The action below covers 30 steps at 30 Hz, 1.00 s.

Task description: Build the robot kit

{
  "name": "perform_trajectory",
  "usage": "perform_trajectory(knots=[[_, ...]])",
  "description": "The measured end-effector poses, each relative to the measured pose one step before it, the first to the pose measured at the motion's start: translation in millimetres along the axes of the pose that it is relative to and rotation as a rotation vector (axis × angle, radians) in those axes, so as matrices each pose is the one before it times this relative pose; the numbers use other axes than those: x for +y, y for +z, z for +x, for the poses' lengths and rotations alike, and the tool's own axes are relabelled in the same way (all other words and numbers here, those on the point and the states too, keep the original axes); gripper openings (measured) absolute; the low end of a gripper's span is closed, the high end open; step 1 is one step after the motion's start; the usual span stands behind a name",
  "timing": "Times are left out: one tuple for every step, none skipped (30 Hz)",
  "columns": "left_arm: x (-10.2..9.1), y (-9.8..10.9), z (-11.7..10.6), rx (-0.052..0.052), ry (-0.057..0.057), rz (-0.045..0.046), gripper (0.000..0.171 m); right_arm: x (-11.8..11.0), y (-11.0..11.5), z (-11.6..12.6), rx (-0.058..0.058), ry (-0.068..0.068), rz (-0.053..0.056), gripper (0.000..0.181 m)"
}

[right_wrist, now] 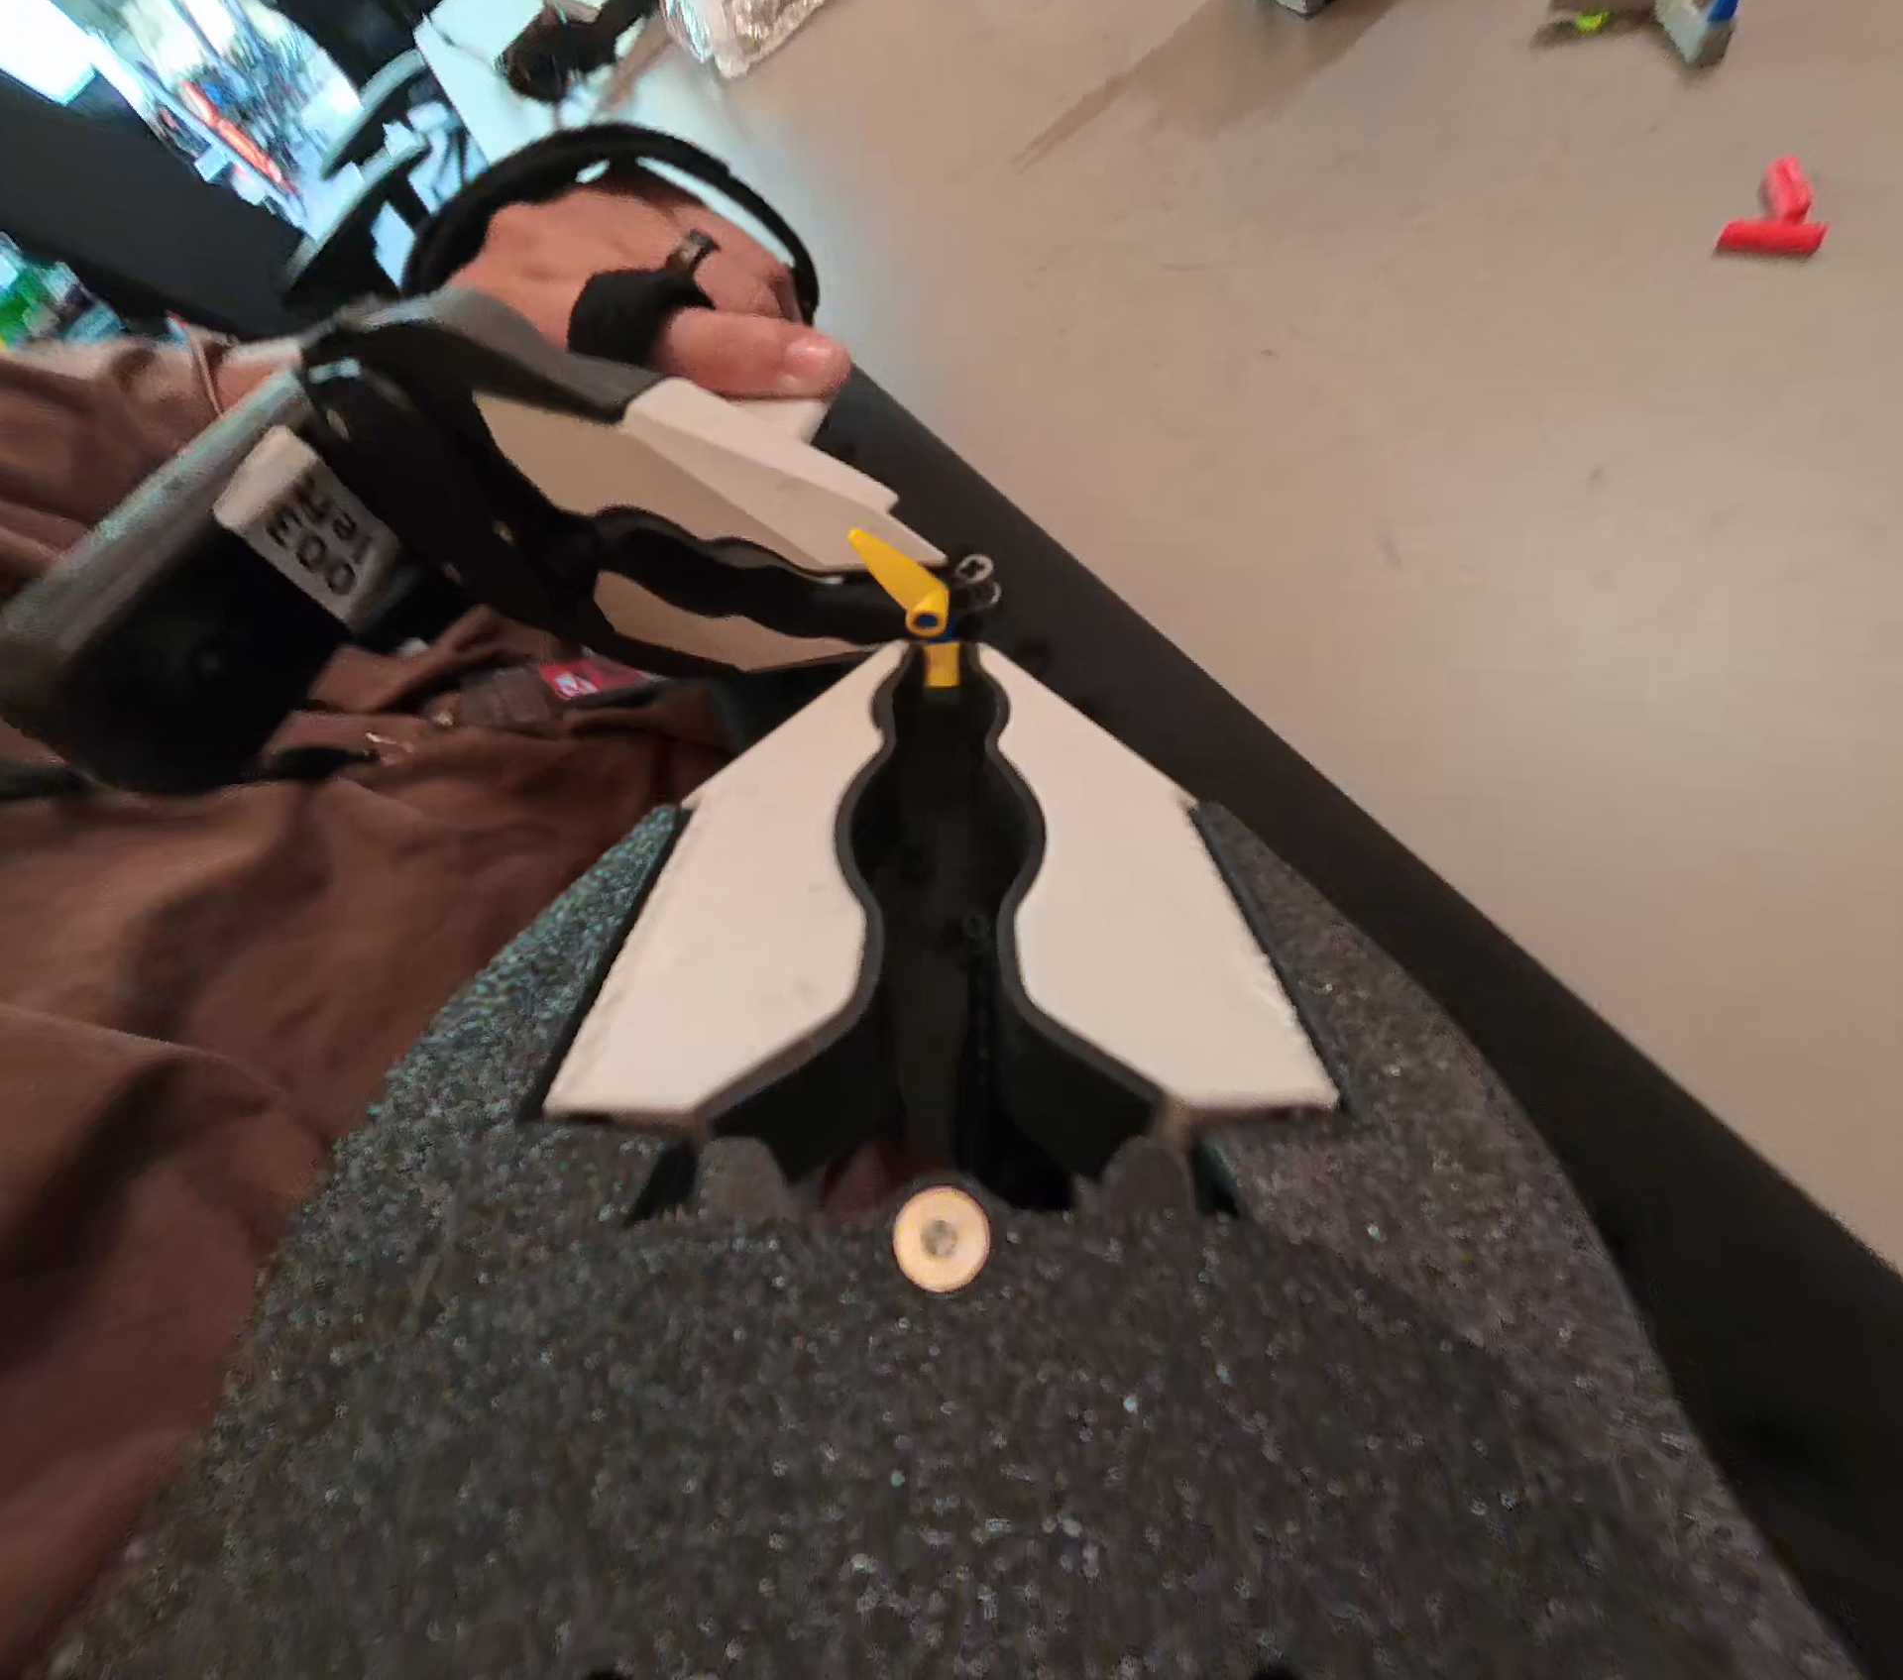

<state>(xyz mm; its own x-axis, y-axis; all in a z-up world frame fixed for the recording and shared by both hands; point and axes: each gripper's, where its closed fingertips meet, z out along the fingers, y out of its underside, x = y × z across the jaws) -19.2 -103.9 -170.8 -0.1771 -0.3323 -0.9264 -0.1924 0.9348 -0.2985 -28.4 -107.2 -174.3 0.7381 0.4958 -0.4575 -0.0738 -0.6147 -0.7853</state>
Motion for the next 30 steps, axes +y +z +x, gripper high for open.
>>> perform_trajectory(knots=[[0.38, 0.25, -0.45, -0.0136, 0.0241, -0.00809, 0.014, -0.47, 0.46, 0.49, -0.0060, 0.0397, 0.0129, 0.007], [0.48, 0.51, -0.56, -0.0117, 0.0185, -0.00831, 0.014, -0.88, 0.17, 0.69, -0.0045, 0.0363, 0.0172, 0.007], [0.68, 0.91, -0.26, -0.0024, 0.0002, -0.00700, 0.014, -0.58, 0.14, 1.12, -0.0029, 0.0347, 0.0152, 0.007], [0.92, 0.99, -0.80, 0.0045, -0.0201, -0.00297, 0.014, -1.19, -0.07, 0.90, 0.0053, 0.0138, 0.0165, 0.007], [1.05, 0.82, -1.84, 0.0045, -0.0313, 0.00005, 0.014, -2.59, -0.33, 0.17, 0.0089, -0.0077, 0.0243, 0.007], [1.46, 1.24, -1.63, 0.0078, -0.0357, -0.00317, 0.014, -3.21, -0.04, 1.15, 0.0184, -0.0137, 0.0292, 0.007], [1.87, 1.73, -0.37, 0.0161, -0.0371, -0.00527, 0.014, -2.14, 0.52, 2.33, 0.0352, -0.0218, 0.0218, 0.007], [1.58, 1.89, 1.23, 0.0262, -0.0357, -0.00208, 0.014, -0.66, 0.61, 2.52, 0.0478, -0.0430, 0.0075, 0.007], [1.86, 1.94, 2.70, 0.0301, -0.0257, -0.00248, 0.014, 1.39, 1.14, 2.47, 0.0525, -0.0615, -0.0125, 0.007], [2.60, 2.03, 3.81, 0.0254, -0.0064, -0.00930, 0.015, 3.30, 1.97, 2.57, 0.0526, -0.0655, -0.0296, 0.007], [2.78, 2.08, 4.69, 0.0189, 0.0128, -0.01571, 0.015, 5.52, 2.85, 2.36, 0.0473, -0.0611, -0.0445, 0.008], [1.42, 1.35, 2.73, 0.0026, 0.0257, -0.01215, 0.014, 4.27, 2.11, 1.51, 0.0422, -0.0573, -0.0333, 0.008], [-0.25, 0.04, 0.35, -0.0073, 0.0189, -0.00168, 0.014, 0.40, -0.68, 0.19, 0.0287, -0.0513, -0.0028, 0.008], [-0.10, 0.17, 0.35, 0.0028, -0.0025, 0.00234, 0.014, 1.86, -0.65, -0.46, 0.0111, -0.0312, -0.0070, 0.008], [0.41, 0.30, 0.31, 0.0100, -0.0150, 0.00305, 0.014, 1.36, -0.76, -1.47, -0.0061, -0.0113, -0.0018, 0.011], [0.27, 0.07, 0.20, 0.0088, -0.0114, 0.00454, 0.014, -0.13, -1.56, -0.55, -0.0062, 0.0024, 0.0062, 0.012], [-0.09, 0.11, 0.34, 0.0036, 0.0005, 0.00355, 0.014, 0.31, -1.95, 0.99, -0.0008, 0.0038, 0.0033, 0.013], [-0.04, 0.19, 0.36, 0.0014, 0.0031, 0.00077, 0.014, 0.52, -1.90, 1.33, -0.0005, 0.0051, 0.0040, 0.014], [0.02, 0.10, 0.40, 0.0017, 0.0020, 0.00007, 0.014, -0.44, -1.83, 0.77, -0.0057, 0.0137, 0.0099, 0.016], [0.03, 0.10, 0.32, 0.0030, 0.0000, 0.00106, 0.014, -0.33, -1.46, -0.07, -0.0108, 0.0140, 0.0082, 0.017], [0.03, 0.04, 0.31, 0.0039, -0.0029, 0.00147, 0.014, 0.62, -0.67, 0.71, -0.0055, 0.0150, -0.0010, 0.017], [-0.14, 0.07, 0.06, 0.0013, -0.0001, 0.00138, 0.014, 0.26, -0.08, -0.05, -0.0081, 0.0139, -0.0030, 0.017], [-0.18, -0.09, 0.06, -0.0025, 0.0058, 0.00035, 0.014, 0.84, 0.78, -0.82, -0.0103, 0.0076, -0.0094, 0.017], [-0.14, -0.01, -0.03, -0.0033, 0.0054, -0.00094, 0.013, 1.51, 1.63, -0.52, -0.0040, 0.0009, -0.0176, 0.016], [-0.09, 0.04, -0.03, -0.0017, 0.0025, -0.00044, 0.014, 1.85, 1.59, 1.25, 0.0128, -0.0071, -0.0222, 0.014], [-0.04, -0.08, -0.03, -0.0012, 0.0020, 0.00059, 0.013, 2.54, 1.78, 2.97, 0.0303, -0.0194, -0.0278, 0.008], [-0.03, -0.07, 0.01, -0.0006, 0.0009, 0.00005, 0.013, 1.19, 1.25, 0.81, 0.0188, -0.0183, -0.0180, 0.007], [0.17, 0.05, 0.08, 0.0009, -0.0021, -0.00041, 0.014, 0.60, 0.95, 0.29, 0.0075, -0.0058, -0.0122, 0.007], [0.04, 0.06, -0.04, 0.0008, -0.0019, 0.00024, 0.014, 0.13, 0.40, 0.06, -0.0016, -0.0003, -0.0067, 0.007], [-0.06, -0.05, 0.02, -0.0011, 0.0017, -0.00009, 0.013, -0.33, 0.30, 0.24, -0.0070, 0.0080, 0.0006, 0.007]])
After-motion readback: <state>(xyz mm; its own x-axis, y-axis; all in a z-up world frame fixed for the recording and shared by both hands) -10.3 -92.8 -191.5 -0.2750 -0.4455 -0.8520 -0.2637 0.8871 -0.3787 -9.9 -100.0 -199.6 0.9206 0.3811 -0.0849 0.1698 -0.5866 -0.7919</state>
